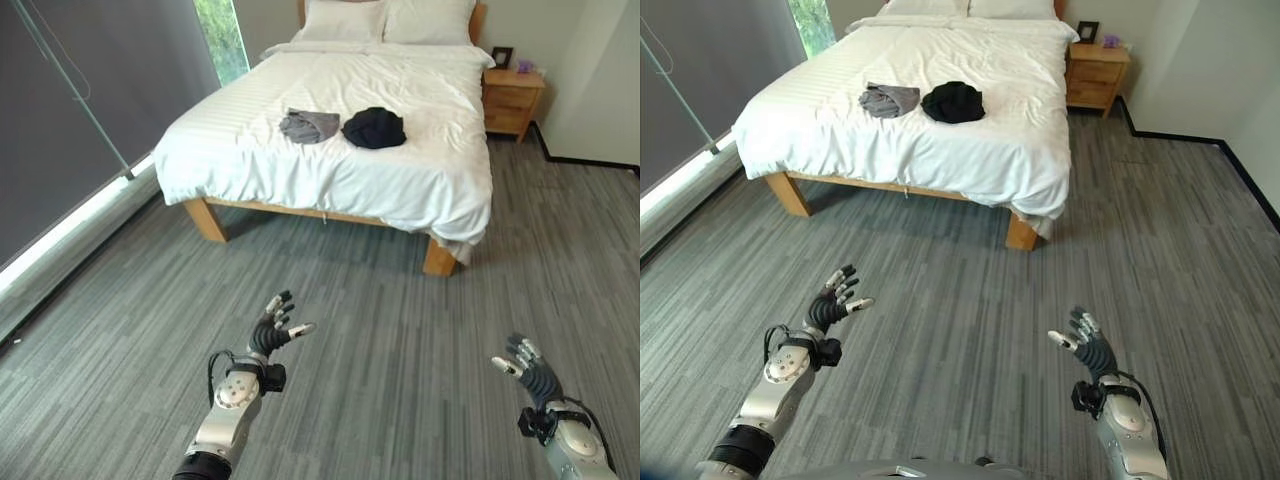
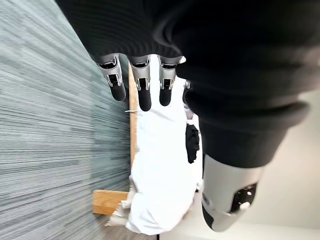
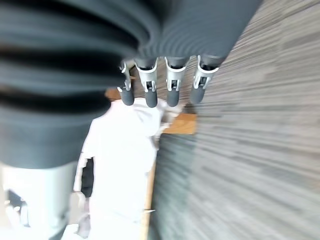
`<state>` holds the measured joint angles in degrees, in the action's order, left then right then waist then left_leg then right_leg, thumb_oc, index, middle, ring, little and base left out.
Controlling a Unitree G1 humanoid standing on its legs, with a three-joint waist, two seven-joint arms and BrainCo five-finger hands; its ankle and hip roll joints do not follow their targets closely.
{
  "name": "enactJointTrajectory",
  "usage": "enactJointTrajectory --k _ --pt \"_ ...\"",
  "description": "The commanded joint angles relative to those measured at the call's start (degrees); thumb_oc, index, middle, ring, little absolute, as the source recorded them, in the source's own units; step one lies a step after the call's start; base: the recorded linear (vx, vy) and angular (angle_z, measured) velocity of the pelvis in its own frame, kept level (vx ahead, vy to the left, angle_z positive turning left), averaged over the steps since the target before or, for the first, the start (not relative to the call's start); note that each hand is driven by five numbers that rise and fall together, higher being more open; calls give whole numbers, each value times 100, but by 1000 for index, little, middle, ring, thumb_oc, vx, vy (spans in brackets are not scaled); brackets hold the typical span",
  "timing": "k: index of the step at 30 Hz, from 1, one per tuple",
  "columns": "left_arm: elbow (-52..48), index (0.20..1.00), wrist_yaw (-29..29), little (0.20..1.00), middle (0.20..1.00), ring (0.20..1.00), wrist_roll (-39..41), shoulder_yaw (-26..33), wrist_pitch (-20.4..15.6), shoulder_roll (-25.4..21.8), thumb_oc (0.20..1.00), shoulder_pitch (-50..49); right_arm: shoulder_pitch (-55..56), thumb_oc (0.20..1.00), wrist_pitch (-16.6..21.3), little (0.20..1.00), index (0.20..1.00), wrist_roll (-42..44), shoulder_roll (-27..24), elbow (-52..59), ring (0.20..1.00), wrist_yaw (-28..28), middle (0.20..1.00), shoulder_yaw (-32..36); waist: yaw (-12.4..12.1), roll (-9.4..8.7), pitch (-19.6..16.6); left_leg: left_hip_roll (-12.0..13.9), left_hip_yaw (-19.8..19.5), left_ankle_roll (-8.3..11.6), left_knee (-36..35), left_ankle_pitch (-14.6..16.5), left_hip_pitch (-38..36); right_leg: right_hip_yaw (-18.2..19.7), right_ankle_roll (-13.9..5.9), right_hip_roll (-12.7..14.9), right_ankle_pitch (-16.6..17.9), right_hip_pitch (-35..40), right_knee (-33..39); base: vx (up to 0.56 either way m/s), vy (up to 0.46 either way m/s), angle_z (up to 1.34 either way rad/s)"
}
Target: Pick up bed clothes into laundry basket.
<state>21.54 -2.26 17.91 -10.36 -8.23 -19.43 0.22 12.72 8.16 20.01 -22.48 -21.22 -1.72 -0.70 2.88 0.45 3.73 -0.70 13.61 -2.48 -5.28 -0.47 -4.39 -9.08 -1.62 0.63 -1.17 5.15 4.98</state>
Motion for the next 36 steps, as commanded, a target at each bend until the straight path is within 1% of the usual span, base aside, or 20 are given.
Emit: enactJointTrajectory --k 1,9,10,11,12,14,16,18,19,20,21,22,23,24,25,27,29,30,32,36 --pt "234 1000 -90 1000 1000 1000 145 251 -343 -21 1000 181 -201 1000 345 1000 1000 -52 104 56 1000 -7 1000 -10 -64 -203 -97 66 -349 425 28 25 67 -77 -625 498 144 -124 -180 20 23 -5" --pt "0 1000 -341 1000 1000 1000 236 473 -391 -61 1000 292 -624 1000 379 1000 1000 6 17 34 1000 120 1000 -148 -114 -107 126 -65 -234 272 149 122 270 78 -733 730 50 -543 -780 24 115 -14" --pt "-185 1000 -336 1000 1000 1000 134 536 -333 -162 1000 292 -536 1000 352 1000 1000 2 -38 242 1000 24 1000 -137 -82 -63 288 -194 -342 87 361 359 227 187 -721 935 106 -1028 -2092 91 179 -42" --pt "-187 1000 -336 1000 1000 1000 133 537 -332 -163 1000 293 -537 1000 351 1000 1000 2 -37 243 1000 24 1000 -136 -91 -62 260 -191 -331 87 367 349 268 197 -718 931 124 -1069 -2088 166 313 -20" --pt "-191 1000 -335 1000 1000 1000 134 534 -297 -172 1000 350 -466 1000 321 1000 1000 -15 -31 317 1000 -16 1000 -177 5 -19 463 -258 -394 -42 443 491 114 247 -663 1043 507 -1567 -3261 133 169 1" --pt "-157 1000 -391 1000 1000 1000 114 577 -264 -155 1000 385 -333 1000 271 1000 1000 0 47 404 1000 -69 1000 -149 214 77 601 -138 -438 -1 402 463 -177 402 -644 763 485 -2349 -3922 359 124 36" --pt "-173 1000 -366 1000 1000 1000 135 661 -292 -102 1000 306 -82 1000 284 1000 1000 180 107 429 1000 -211 1000 36 519 100 599 -100 -590 198 307 608 -765 289 -663 514 491 -2770 -2655 657 -88 12" --pt "-12 1000 -262 1000 1000 1000 17 631 -265 -75 1000 278 102 1000 254 1000 1000 177 102 443 1000 -265 1000 97 849 19 515 -79 -877 422 160 779 -1322 510 -890 208 972 -2939 -905 939 -286 58" --pt "38 1000 -240 1000 1000 1000 -40 583 -271 -21 1000 307 202 1000 230 1000 1000 131 74 561 1000 -333 1000 123 956 19 453 0 -998 507 139 822 -1522 490 -927 152 1126 -2917 -680 1111 -434 126" --pt "-16 1000 -172 1000 1000 1000 -53 523 -230 62 1000 164 250 1000 217 1000 1000 152 6 648 1000 -399 1000 140 947 100 355 185 -1128 703 711 509 -1451 443 -723 92 1066 -2722 -1007 1086 -614 117" --pt "60 1000 -153 1000 1000 1000 149 302 -214 229 1000 294 70 1000 252 1000 1000 427 -116 647 1000 -267 1000 86 970 16 364 491 -945 1142 3151 -1006 -266 565 -362 15 799 -2266 -1218 866 -671 128" --pt "80 1000 -169 1000 1000 1000 291 208 -227 276 1000 399 -4 1000 346 1000 1000 713 -130 703 1000 -237 1000 85 863 -130 454 585 -836 1103 4241 -1237 334 567 -145 46 657 -2026 -1177 583 -625 147" --pt "85 1000 -158 1000 1000 1000 363 111 -241 281 1000 476 -21 1000 348 1000 1000 758 -174 737 1000 -202 1000 49 726 -256 571 483 -847 973 5016 -1119 875 596 -23 81 564 -1819 -1092 312 -447 157" --pt "52 1000 -192 1000 1000 1000 345 20 -221 287 1000 565 -65 1000 321 1000 1000 703 -274 728 1000 -160 1000 26 614 -329 665 599 -684 862 5438 -1048 1224 538 89 72 395 -1624 -1060 440 -431 94" --pt "103 1000 -219 1000 1000 1000 428 -173 -214 367 1000 822 -99 1000 295 1000 1000 665 -359 690 1000 -10 1000 59 444 -353 760 821 -540 766 5320 -862 1834 568 139 94 239 -1248 -968 502 -357 3" --pt "179 1000 -188 1000 1000 1000 553 -346 -236 431 1000 954 -19 1000 320 1000 1000 949 -316 681 1000 -8 1000 182 387 -336 733 1068 -300 803 4464 -765 2162 501 109 140 89 -960 -851 482 -138 -36" --pt "203 1000 -150 1000 1000 1000 538 -473 -245 433 1000 967 115 1000 335 1000 1000 953 -311 562 1000 -83 1000 248 303 -250 666 967 -264 815 3034 -903 2181 489 31 167 -48 -746 -794 583 84 6" --pt "126 1000 -96 1000 1000 1000 477 -441 -244 383 1000 855 156 1000 302 1000 1000 740 -391 463 1000 -128 1000 196 135 -112 636 670 -698 854 1514 -1071 2075 592 -55 80 -218 -481 -753 670 148 0" --pt "77 1000 -56 1000 1000 1000 417 -370 -219 348 1000 724 63 1000 255 1000 1000 514 -451 405 1000 -165 1000 171 21 -23 589 560 -980 938 940 -1200 2024 697 -80 -9 -334 -227 -731 478 82 -45" --pt "-5 1000 26 1000 1000 1000 386 -212 -211 304 1000 532 -76 1000 211 1000 1000 395 -377 493 1000 -270 1000 96 -98 -10 411 384 -896 814 905 -1013 1818 796 -183 126 -562 233 -641 428 67 -30"
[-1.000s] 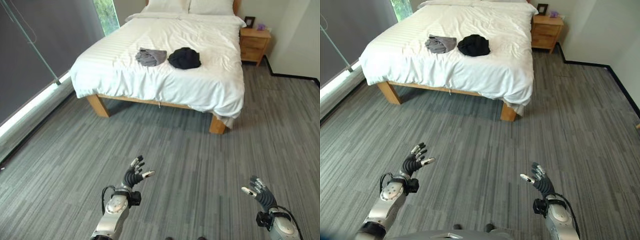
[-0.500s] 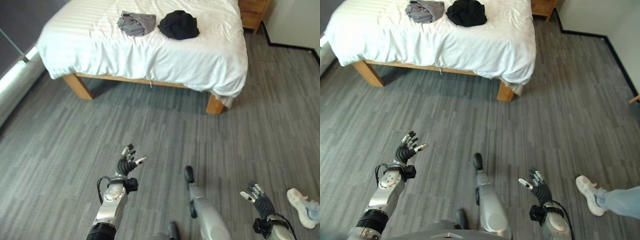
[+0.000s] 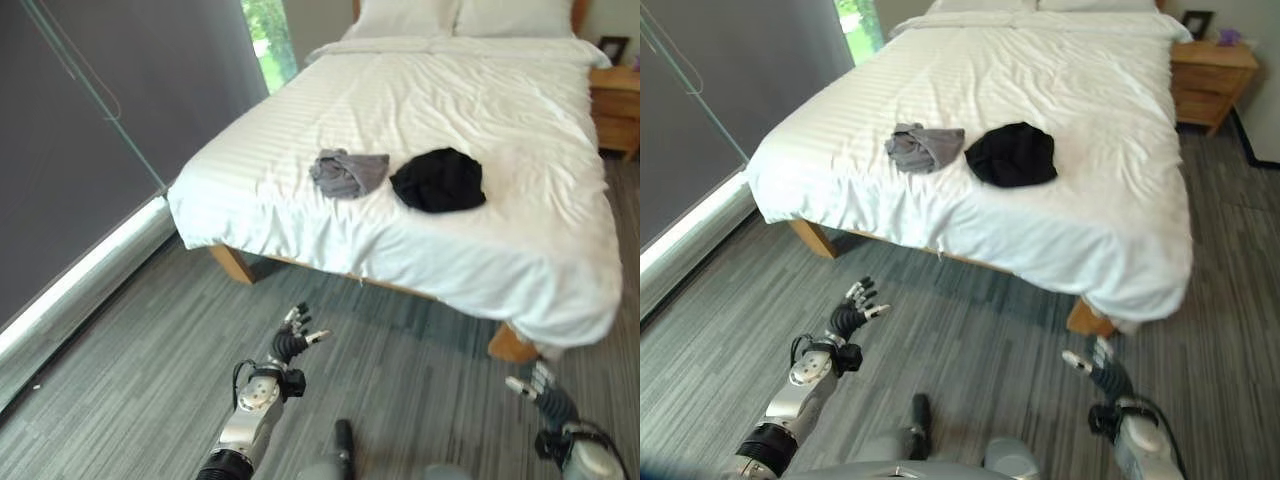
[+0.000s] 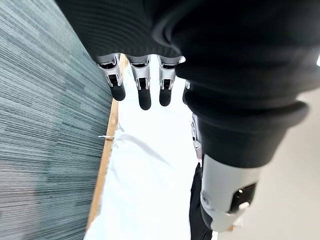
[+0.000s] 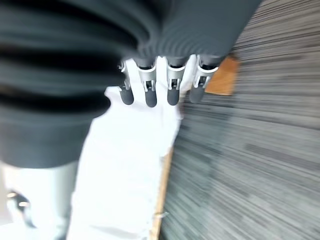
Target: Pick up bed clothes into laundry basket.
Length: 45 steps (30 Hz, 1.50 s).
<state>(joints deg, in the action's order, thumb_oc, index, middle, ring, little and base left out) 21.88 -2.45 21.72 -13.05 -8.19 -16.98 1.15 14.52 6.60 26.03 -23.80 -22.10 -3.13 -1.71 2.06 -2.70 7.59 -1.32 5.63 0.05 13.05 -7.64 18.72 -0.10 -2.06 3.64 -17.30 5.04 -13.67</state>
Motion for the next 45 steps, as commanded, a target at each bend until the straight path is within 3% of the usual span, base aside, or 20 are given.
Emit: enactJointTrajectory --k 1,2,3,5,8,10,14,15,16,17,22,26,27,29,30,31,33,39,42,45 --pt "-39 1000 47 1000 1000 1000 6 58 -215 57 1000 439 -257 1000 367 1000 1000 -207 -242 581 1000 -128 1000 195 -19 296 29 438 -90 558 -925 -289 -501 -100 -143 -165 1044 251 1225 290 84 -15" --pt "-25 1000 58 1000 1000 1000 -14 82 -212 53 1000 405 -318 1000 372 1000 1000 -256 -177 550 1000 -116 1000 158 -44 286 -78 353 -61 450 -996 -163 -567 -68 -200 -65 1001 330 1192 383 189 -12" --pt "-132 1000 54 1000 1000 1000 -32 131 -214 -7 1000 324 -407 1000 358 1000 1000 -218 -35 526 1000 -95 1000 93 -75 265 -167 253 181 281 -1112 -25 -786 -44 -382 153 1164 158 763 476 253 -8" --pt "-306 1000 103 1000 1000 1000 40 197 -210 -102 1000 223 -478 1000 345 1000 1000 -171 44 609 1000 -235 1000 -31 -102 247 -128 191 396 120 -1284 89 -1082 51 -522 312 1523 -301 -217 332 210 -46" --pt "-379 1000 261 1000 1000 1000 6 152 -189 -245 1000 190 -368 1000 309 1000 1000 -477 -30 773 1000 -376 1000 -96 -2 306 -20 189 506 16 -1509 207 -1477 115 -606 357 2052 -922 -1036 228 106 -71" --pt "-373 1000 286 1000 1000 1000 -20 127 -187 -277 1000 219 -319 1000 289 1000 1000 -477 -23 767 1000 -391 1000 -85 49 336 5 184 528 15 -1603 239 -1623 123 -590 413 2070 -1104 -1087 143 33 2" --pt "-390 1000 300 1000 1000 1000 46 124 -209 -308 1000 263 -9 1000 252 1000 1000 -409 32 849 1000 -460 1000 91 337 419 135 261 423 158 -1756 372 -1947 151 -562 363 1891 -1644 -163 275 -88 15" --pt "-386 1000 335 1000 1000 1000 -20 66 -223 -312 1000 273 138 1000 283 1000 1000 -415 46 834 1000 -447 1000 213 504 306 137 165 317 197 -1786 544 -2104 324 -673 229 2039 -1712 925 263 -162 41" --pt "-424 1000 361 1000 1000 1000 -100 45 -202 -341 1000 251 262 1000 250 1000 1000 -410 81 890 1000 -462 1000 278 548 271 123 132 200 197 -1764 576 -2153 406 -671 207 2061 -1535 1059 299 -215 26" --pt "-498 1000 351 1000 1000 1000 -210 40 -261 -331 1000 209 216 1000 296 1000 1000 -465 49 822 1000 -398 1000 245 498 205 125 113 280 204 -1765 602 -2198 208 -780 352 2400 -1513 1068 108 -101 28" --pt "-587 1000 526 1000 1000 1000 221 196 -250 -170 1000 -158 83 1000 375 1000 1000 -651 -277 1390 1000 -443 1000 534 400 290 -71 139 363 252 -1805 567 -2032 -92 -783 320 2409 -1109 1813 108 -125 20" --pt "-684 1000 655 1000 1000 1000 261 218 -174 -248 1000 -335 -23 1000 414 1000 1000 -1079 -710 1653 1000 -346 1000 886 358 341 -149 184 367 287 -1805 576 -1880 -182 -776 287 2346 -1116 1867 36 -76 1" --pt "-737 1000 772 1000 1000 1000 395 185 -141 -261 1000 -409 -169 1000 408 1000 1000 -1408 -1111 1734 1000 -331 1000 979 322 363 -157 203 349 302 -1805 580 -1832 -198 -766 268 2316 -1134 1867 30 -80 4" --pt "-761 1000 809 1000 1000 1000 428 154 -128 -273 1000 -430 -282 1000 397 1000 1000 -1559 -1309 1748 1000 -296 1000 988 309 381 -159 209 344 306 -1805 581 -1810 -211 -765 259 2303 -1144 1867 22 -52 -2" --pt "-795 1000 908 1000 1000 1000 461 104 -103 -330 1000 -480 -547 1000 361 1000 1000 -1984 -1816 1772 1000 -249 1000 997 260 401 -168 209 342 313 -1805 591 -1785 -217 -767 253 2292 -1145 1867 19 -39 3" --pt "-797 1000 909 1000 1000 1000 462 113 -102 -323 1000 -480 -566 1000 365 1000 1000 -1987 -1825 1759 1000 -244 1000 983 267 408 -166 211 343 313 -1805 593 -1785 -216 -767 252 2292 -1145 1867 51 -48 4" --pt "-814 1000 967 1000 1000 1000 534 38 -67 -352 1000 -527 -1153 1000 328 1000 1000 -2384 -2309 1786 1000 -137 1000 793 195 442 -178 211 329 320 -1805 599 -1786 -206 -759 239 2273 -1135 1867 60 -38 3" --pt "-781 1000 947 1000 1000 1000 614 -190 -34 -360 1000 -427 -2202 1000 167 1000 1000 -3029 -2684 1284 1000 70 1000 111 31 432 -190 219 262 327 -1805 599 -1782 -264 -725 208 2237 -1086 1867 30 -26 4" --pt "-746 1000 940 1000 1000 1000 634 -258 -17 -363 1000 -384 -2852 1000 84 1000 1000 -3797 -2911 928 1000 216 1000 -434 -68 413 -174 224 201 329 -1805 597 -1768 -310 -703 197 2222 -1056 1867 17 -25 -1" --pt "-717 1000 937 1000 1000 1000 641 -281 -17 -349 1000 -358 -3063 1000 49 1000 1000 -3929 -2898 786 1000 287 1000 -590 -82 406 -160 227 179 332 -1805 592 -1759 -325 -700 196 2220 -1051 1867 1 -9 8"
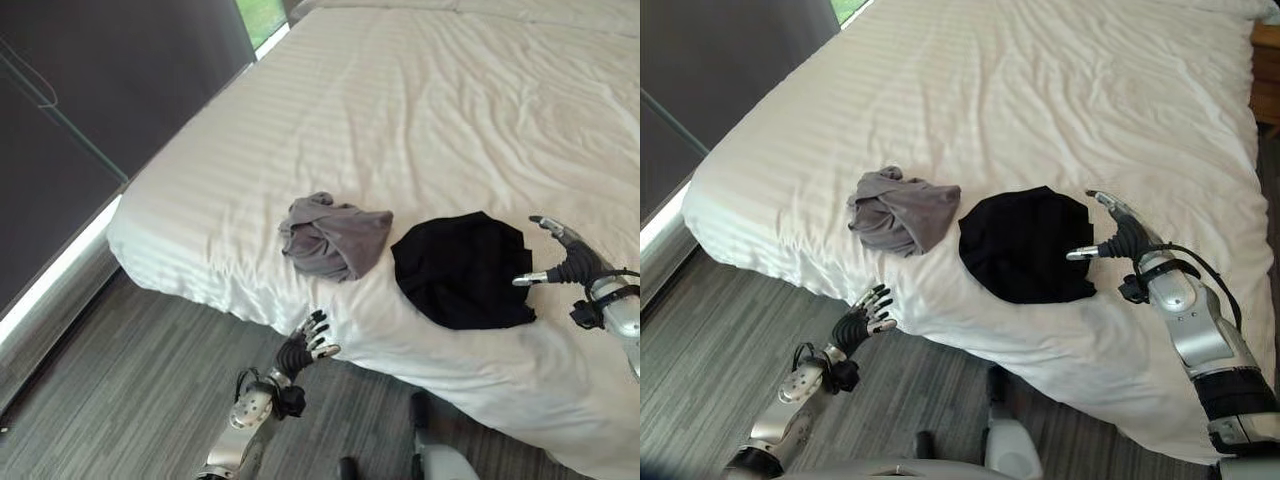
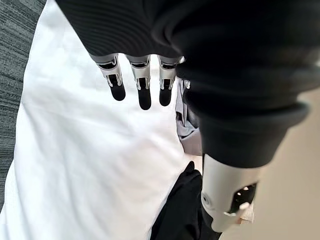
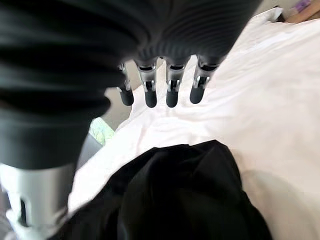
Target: Pick up bed clothes into laundry basket.
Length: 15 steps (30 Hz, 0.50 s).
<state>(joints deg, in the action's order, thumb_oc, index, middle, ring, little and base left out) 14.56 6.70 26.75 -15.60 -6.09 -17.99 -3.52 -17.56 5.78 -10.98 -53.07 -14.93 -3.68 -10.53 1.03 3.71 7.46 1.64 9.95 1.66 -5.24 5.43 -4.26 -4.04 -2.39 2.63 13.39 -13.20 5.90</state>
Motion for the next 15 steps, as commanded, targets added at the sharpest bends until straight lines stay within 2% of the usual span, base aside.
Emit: enactJointTrajectory --k 1,2,7,9,11,12,15 --pt "61 1000 -17 1000 1000 1000 163 -107 -245 -281 1000 127 -356 1000 36 1000 1000 -359 183 -534 1000 437 1000 -207 -106 -258 -123 -68 -307 181 24 -728 566 19 -653 294 -855 782 -90 -1 -30 21" --pt "73 1000 -18 1000 1000 1000 202 -94 -237 -297 1000 101 -650 1000 -8 1000 1000 -716 200 -816 1000 428 1000 -580 -163 -273 -97 -68 -345 183 24 -740 597 -5 -639 292 -855 775 -90 -5 -34 15" --pt "86 1000 -71 1000 1000 1000 272 -151 -269 -327 1000 133 -1360 1000 -141 1000 1000 -968 679 -2041 1000 523 1000 -1441 -269 -273 11 -75 -434 191 24 -794 729 -54 -617 302 -825 701 -90 -41 -9 14" --pt "94 1000 -128 1000 1000 1000 287 -184 -285 -363 1000 257 -1775 1000 -252 1000 1000 -1792 1288 -2972 1000 492 1000 -2341 -386 -242 123 -89 -511 213 24 -858 933 -97 -595 306 -785 537 -90 -99 -9 8" --pt "111 1000 -132 1000 1000 1000 291 -172 -282 -355 1000 287 -1856 1000 -286 1000 1000 -2064 1459 -3184 1000 438 1000 -2556 -380 -234 131 -89 -538 219 24 -868 975 -103 -585 304 -789 506 -90 -25 -9 13" --pt "121 1000 -120 1000 1000 1000 283 -186 -284 -351 1000 320 -1853 1000 -317 1000 1000 -2739 1766 -3762 1000 366 1000 -3013 -431 -201 157 -95 -586 226 24 -871 1010 -130 -566 306 -807 504 -90 7 -9 13" --pt "122 1000 -107 1000 1000 1000 269 -200 -310 -373 1000 332 -1704 1000 -357 1000 1000 -3510 2283 -4690 1000 293 1000 -3464 -489 -150 158 -116 -705 231 24 -883 1046 -184 -556 314 -838 512 -90 16 -7 15"
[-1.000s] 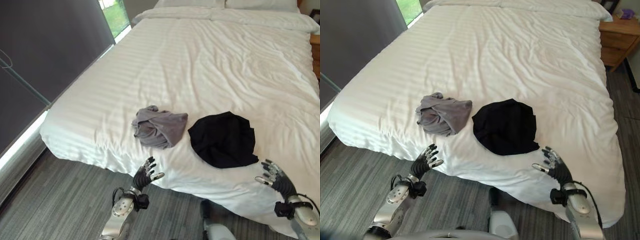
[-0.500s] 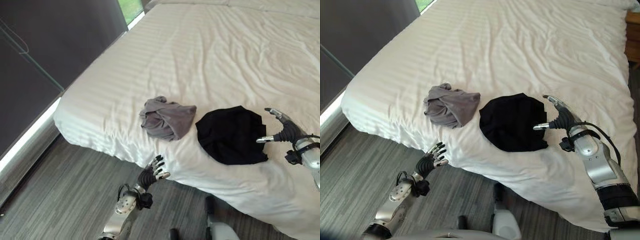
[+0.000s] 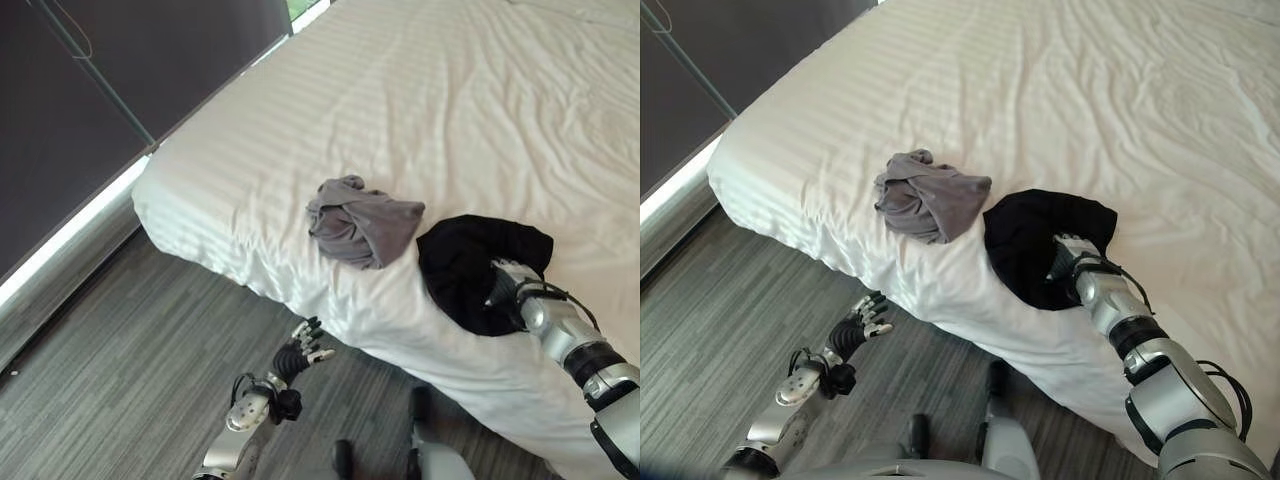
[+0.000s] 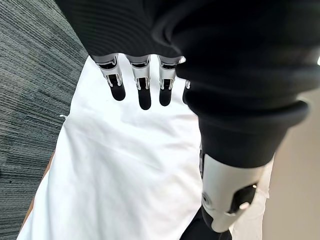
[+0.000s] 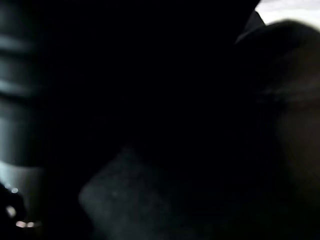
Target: Pick up bed clothes into laundry basket.
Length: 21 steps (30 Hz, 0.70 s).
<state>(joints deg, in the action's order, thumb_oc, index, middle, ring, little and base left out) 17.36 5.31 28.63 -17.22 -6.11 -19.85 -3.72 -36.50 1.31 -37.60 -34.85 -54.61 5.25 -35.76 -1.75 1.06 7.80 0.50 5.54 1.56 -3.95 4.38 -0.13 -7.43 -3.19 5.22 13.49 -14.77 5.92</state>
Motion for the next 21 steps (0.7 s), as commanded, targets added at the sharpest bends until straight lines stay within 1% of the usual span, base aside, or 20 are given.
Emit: enactJointTrajectory --k 1,3,4,5,6,7,8,9,12,13,14,15,16,17,19,21 --pt "-157 1000 41 1000 1000 1000 85 -31 -319 -185 1000 344 301 1000 67 1000 1000 -1016 605 -980 1000 -604 1000 -1000 -225 130 119 -9 -299 242 -105 -779 640 139 -475 61 -858 673 -92 15 0 25" --pt "-181 1000 19 1000 1000 1000 99 27 -328 -203 1000 322 464 1000 31 1000 1000 -1090 795 -1114 1000 -602 1000 -1001 -232 147 117 -13 -328 245 -105 -779 655 114 -475 73 -864 666 -92 11 8 15" --pt "-164 1000 13 1000 1000 1000 91 57 -330 -213 1000 299 559 589 48 589 589 -1074 823 -1170 589 -645 589 -974 -224 143 112 -15 -336 244 -105 -775 656 120 -474 72 -866 663 -92 16 13 17" --pt "-140 1000 10 1000 1000 1000 75 86 -330 -209 1000 277 664 200 63 200 200 -966 878 -1141 200 -651 200 -921 -213 142 107 -17 -339 241 -105 -767 651 124 -474 71 -871 663 -92 21 6 13" --pt "-127 1000 9 1000 1000 1000 54 121 -340 -206 1000 244 770 200 73 200 200 -748 877 -1107 200 -644 200 -802 -199 132 97 -16 -337 239 -105 -759 645 125 -476 70 -877 669 -92 16 5 6" --pt "-127 1000 9 1000 1000 1000 53 117 -340 -208 1000 241 777 200 72 200 200 -744 874 -1101 200 -646 200 -801 -202 131 94 -16 -337 239 -105 -758 644 125 -476 70 -878 670 -92 0 0 0" --pt "-101 1000 5 1000 1000 1000 35 148 -345 -203 1000 203 916 200 70 200 200 -370 883 -1048 200 -634 200 -566 -181 123 85 -13 -332 237 -105 -754 638 125 -482 70 -885 676 -92 41 13 1" --pt "-99 1000 -46 1000 1000 1000 -13 249 -340 -174 1000 129 1284 200 97 200 200 1183 883 -849 200 -592 200 164 -118 103 71 -6 -316 227 -105 -724 570 144 -489 64 -911 738 -92 49 15 0" --pt "-143 1000 -91 1000 1000 1000 -37 326 -335 -143 1000 77 1629 200 221 200 200 3173 901 -423 200 -551 200 1053 -56 70 28 6 -277 216 -105 -708 485 155 -493 63 -920 806 -92 52 6 3" --pt "-180 1000 -112 1000 1000 1000 -24 341 -344 -129 1000 77 1784 200 319 200 200 4081 915 -62 200 -597 200 1400 -28 50 11 7 -256 214 -105 -715 474 167 -493 64 -909 804 -92 34 5 -4" --pt "-193 1000 -131 1000 1000 1000 -23 369 -344 -118 1000 77 1891 200 401 200 200 4560 941 187 200 -599 200 1593 0 34 2 9 -233 216 -105 -709 461 175 -500 64 -904 809 -92 25 9 -11" --pt "-239 1000 -144 1000 1000 1000 -10 378 -339 -99 1000 55 2102 200 433 200 200 5309 1002 451 200 -632 200 1940 25 20 15 12 -211 217 -105 -681 407 190 -507 54 -917 853 -92 29 6 -11" --pt "-218 1000 -180 1000 1000 1000 -3 376 -313 -72 1000 64 2300 200 544 200 200 6208 1081 822 200 -604 200 2272 58 0 7 17 -177 220 -105 -669 377 202 -512 49 -919 866 -92 25 7 -11" --pt "-219 1000 -199 1000 1000 1000 4 377 -307 -44 1000 57 2498 200 599 200 200 6723 1144 1116 200 -695 200 2474 87 -17 -19 12 -144 219 -105 -670 380 215 -520 51 -907 851 -92 21 9 -13" --pt "-257 1000 -256 1000 1000 1000 33 382 -264 -29 1000 32 2790 200 729 200 200 8216 1346 1899 200 -872 200 2859 123 -38 -15 24 -97 225 -105 -637 317 234 -531 43 -913 891 -92 12 12 -23" --pt "-336 1000 -282 1000 1000 1000 46 392 -211 -46 1000 2 3066 200 792 200 200 9440 1568 2634 200 -1095 200 3132 169 -62 -60 25 -52 239 -105 -639 322 244 -549 44 -896 866 -92 -2 15 -14"
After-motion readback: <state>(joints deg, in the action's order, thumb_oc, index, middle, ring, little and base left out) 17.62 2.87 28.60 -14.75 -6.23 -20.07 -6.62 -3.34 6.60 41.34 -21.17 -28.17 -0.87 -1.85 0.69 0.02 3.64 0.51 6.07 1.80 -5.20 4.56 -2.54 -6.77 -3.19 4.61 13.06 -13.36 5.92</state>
